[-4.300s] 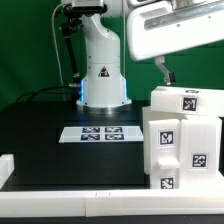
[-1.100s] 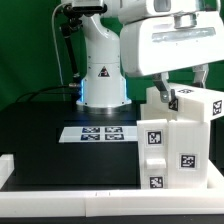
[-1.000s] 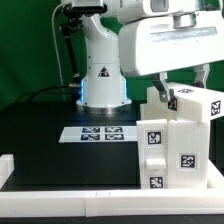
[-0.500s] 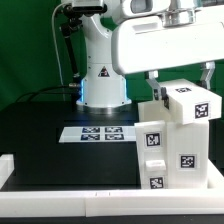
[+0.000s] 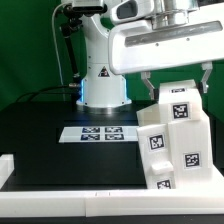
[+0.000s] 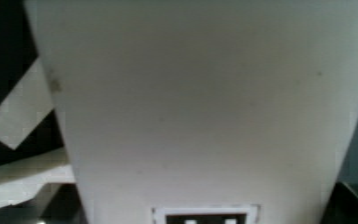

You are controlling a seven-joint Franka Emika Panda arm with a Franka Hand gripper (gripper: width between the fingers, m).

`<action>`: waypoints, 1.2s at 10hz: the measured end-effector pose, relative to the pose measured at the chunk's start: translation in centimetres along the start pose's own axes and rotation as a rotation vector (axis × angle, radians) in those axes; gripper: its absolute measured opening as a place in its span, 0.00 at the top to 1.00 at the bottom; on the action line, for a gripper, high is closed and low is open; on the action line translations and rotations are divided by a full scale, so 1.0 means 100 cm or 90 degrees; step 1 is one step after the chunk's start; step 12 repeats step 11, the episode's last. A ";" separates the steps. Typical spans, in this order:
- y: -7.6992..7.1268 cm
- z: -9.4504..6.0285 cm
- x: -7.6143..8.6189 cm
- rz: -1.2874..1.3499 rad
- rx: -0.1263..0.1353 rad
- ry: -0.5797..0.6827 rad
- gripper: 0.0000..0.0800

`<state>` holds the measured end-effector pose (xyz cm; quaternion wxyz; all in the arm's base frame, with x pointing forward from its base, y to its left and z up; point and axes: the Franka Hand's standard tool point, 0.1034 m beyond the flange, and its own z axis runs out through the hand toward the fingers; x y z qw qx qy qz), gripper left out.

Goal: Assemble cabinet

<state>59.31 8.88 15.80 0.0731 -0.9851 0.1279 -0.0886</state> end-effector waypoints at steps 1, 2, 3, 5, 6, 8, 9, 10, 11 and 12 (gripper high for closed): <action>0.001 0.000 -0.001 0.036 -0.001 -0.002 0.30; 0.002 0.000 -0.002 0.056 -0.003 -0.003 0.30; 0.003 0.000 -0.006 0.112 -0.007 -0.013 0.30; 0.003 0.001 -0.009 0.131 -0.010 -0.022 0.30; 0.003 0.000 -0.009 0.123 -0.010 -0.024 0.30; 0.002 -0.013 -0.007 0.093 -0.011 -0.031 0.02; 0.005 -0.021 -0.006 0.076 -0.006 -0.039 0.01; 0.008 -0.034 -0.005 0.064 -0.007 -0.046 0.01; 0.009 -0.043 -0.004 0.063 -0.006 -0.041 0.00; 0.009 -0.043 -0.004 0.063 -0.006 -0.041 0.00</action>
Offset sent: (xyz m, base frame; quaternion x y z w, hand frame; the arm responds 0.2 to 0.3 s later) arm -0.0010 0.0053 0.0011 -0.0146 -0.0050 0.1939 0.9809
